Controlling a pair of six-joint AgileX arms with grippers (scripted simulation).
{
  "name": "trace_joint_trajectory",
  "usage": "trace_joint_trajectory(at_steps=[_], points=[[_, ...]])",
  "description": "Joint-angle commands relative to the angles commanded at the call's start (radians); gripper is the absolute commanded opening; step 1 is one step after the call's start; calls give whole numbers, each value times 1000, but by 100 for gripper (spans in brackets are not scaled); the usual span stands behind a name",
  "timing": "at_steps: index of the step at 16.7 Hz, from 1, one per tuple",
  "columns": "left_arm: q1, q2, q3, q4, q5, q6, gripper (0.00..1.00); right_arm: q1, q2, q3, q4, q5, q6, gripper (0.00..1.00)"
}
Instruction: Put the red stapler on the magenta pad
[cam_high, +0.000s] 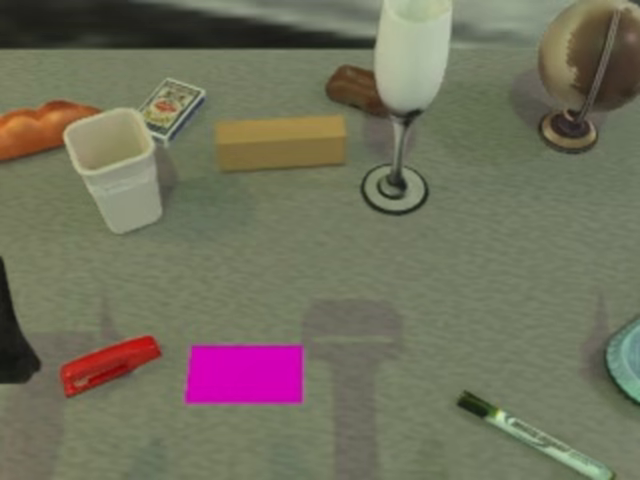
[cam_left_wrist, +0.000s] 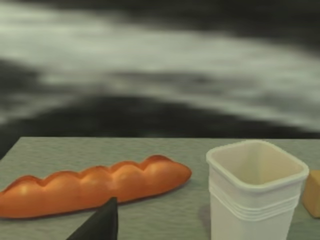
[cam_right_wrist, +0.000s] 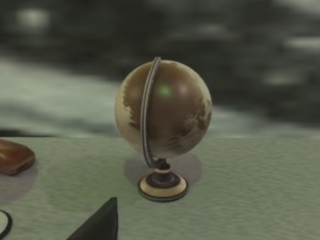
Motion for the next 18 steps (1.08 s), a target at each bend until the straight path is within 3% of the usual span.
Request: trace_joint_trajectory(at_steps=[7, 18], points=[[-27, 159, 139, -121, 0, 100, 100, 0, 0, 0, 0, 0, 0, 100], [-163, 1136, 775, -732, -5, 590, 100, 0, 0, 0, 0, 0, 0, 100]])
